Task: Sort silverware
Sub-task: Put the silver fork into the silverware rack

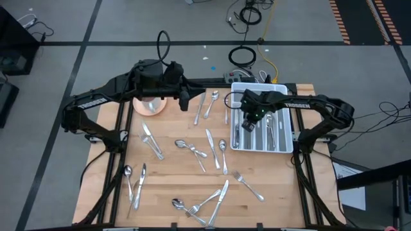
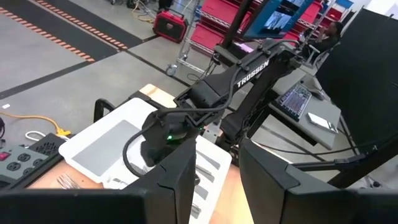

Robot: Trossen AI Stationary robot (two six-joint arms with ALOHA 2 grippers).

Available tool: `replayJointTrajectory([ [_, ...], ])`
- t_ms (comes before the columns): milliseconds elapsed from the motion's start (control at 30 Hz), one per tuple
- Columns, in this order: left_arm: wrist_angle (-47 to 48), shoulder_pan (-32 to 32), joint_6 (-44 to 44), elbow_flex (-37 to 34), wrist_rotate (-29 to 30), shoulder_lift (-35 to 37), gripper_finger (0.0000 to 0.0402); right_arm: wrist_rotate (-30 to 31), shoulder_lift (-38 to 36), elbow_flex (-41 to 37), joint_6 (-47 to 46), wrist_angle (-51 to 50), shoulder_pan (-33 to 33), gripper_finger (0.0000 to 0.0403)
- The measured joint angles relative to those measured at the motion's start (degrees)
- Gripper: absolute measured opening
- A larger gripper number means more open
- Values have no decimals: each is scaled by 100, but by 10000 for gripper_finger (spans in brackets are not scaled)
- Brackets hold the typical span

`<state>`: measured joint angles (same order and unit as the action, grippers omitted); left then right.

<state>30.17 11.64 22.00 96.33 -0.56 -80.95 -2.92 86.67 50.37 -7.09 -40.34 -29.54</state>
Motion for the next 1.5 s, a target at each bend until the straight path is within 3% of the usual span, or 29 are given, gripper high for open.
replayJointTrajectory([
  [133, 0, -2, -9, 0, 0, 0, 125, 2, -9, 2, 174, -392, 2, 0],
  [1500, 39, -4, -155, 0, -2, 0, 125, -68, 17, -341, 214, 916, 5, 0],
])
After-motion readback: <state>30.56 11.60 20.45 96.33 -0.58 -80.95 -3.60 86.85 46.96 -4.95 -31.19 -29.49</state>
